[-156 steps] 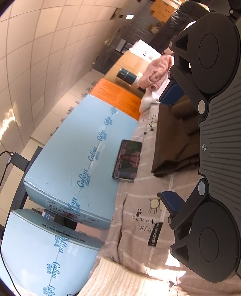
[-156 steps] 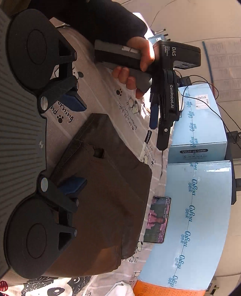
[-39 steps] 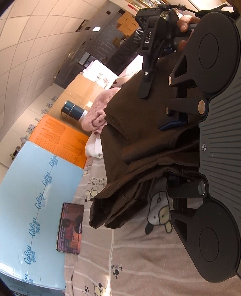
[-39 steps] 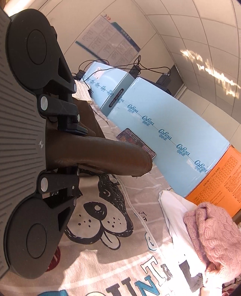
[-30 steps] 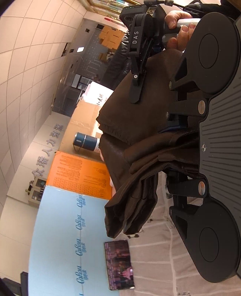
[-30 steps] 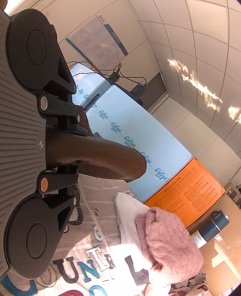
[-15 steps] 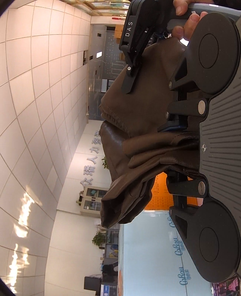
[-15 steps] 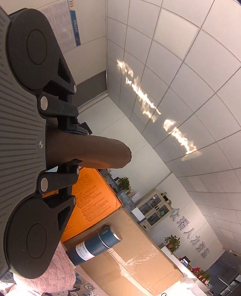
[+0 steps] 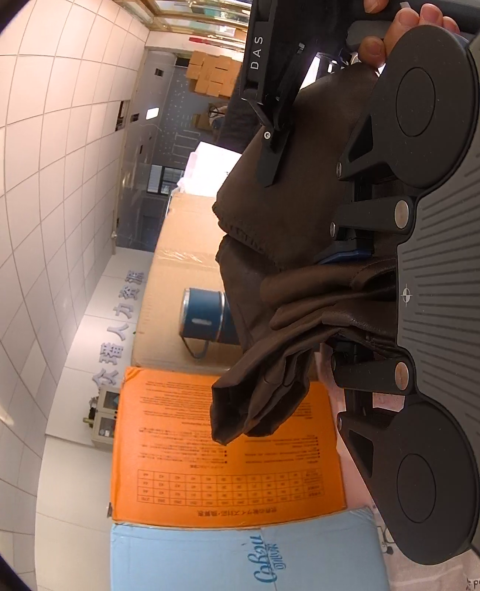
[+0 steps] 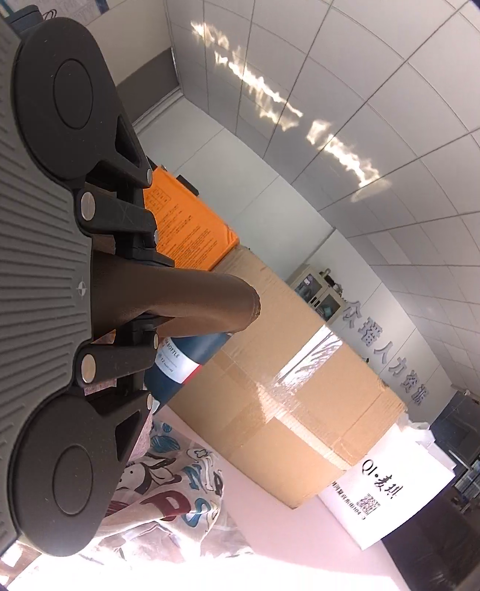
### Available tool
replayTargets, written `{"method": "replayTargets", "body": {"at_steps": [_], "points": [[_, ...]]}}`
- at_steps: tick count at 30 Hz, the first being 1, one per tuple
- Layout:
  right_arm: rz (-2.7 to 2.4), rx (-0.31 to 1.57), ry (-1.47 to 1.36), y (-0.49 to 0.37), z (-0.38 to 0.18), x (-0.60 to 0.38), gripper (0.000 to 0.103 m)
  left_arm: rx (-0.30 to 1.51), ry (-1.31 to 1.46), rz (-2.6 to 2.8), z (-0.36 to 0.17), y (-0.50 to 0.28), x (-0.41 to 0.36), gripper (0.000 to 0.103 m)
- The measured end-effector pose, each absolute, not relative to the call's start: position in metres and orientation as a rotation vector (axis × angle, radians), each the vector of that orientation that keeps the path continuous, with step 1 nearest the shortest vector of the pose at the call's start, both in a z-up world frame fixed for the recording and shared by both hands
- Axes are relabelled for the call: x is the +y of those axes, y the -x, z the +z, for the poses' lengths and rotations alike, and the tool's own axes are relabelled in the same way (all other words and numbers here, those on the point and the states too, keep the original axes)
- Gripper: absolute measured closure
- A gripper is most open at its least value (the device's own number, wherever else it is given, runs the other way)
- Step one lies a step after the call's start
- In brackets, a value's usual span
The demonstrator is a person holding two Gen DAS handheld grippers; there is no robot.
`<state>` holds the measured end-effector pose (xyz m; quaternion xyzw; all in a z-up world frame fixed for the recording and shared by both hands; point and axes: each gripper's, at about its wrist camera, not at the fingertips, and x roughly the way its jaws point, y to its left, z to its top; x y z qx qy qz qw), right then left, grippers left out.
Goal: Fold clothes
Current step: 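Lower the jacket onto the white cloth pile and open both grippers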
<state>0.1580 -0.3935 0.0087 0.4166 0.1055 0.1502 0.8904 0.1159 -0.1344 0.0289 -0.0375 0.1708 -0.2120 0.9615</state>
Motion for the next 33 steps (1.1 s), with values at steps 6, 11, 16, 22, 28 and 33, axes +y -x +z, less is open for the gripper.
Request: {"method": "replayTargets", "body": {"at_steps": [6,11,16,22,28,33], "points": [[0.17,0.384,-0.95,-0.177,-0.033,-0.415,0.077,0.362,0.066,-0.386,0.024,-0.108,-0.127,0.036],[0.096,0.422,-0.87,-0.174,-0.03,-0.415,0.062,0.369,0.06,-0.357,0.023,-0.098,-0.121,0.005],[-0.008,0.477,-0.758,-0.175,-0.028,-0.412,0.04,0.372,-0.002,-0.316,0.02,-0.093,-0.125,0.002],[-0.026,0.557,-0.744,-0.184,-0.046,-0.412,0.023,0.491,-0.077,-0.234,-0.015,-0.122,-0.132,0.0],[-0.028,0.571,-0.723,-0.189,-0.048,-0.411,0.018,0.502,-0.025,-0.236,-0.01,-0.117,-0.125,0.0],[-0.022,0.498,-0.707,-0.178,-0.029,-0.412,0.018,0.488,-0.019,-0.204,0.005,-0.094,-0.119,0.0]]}}
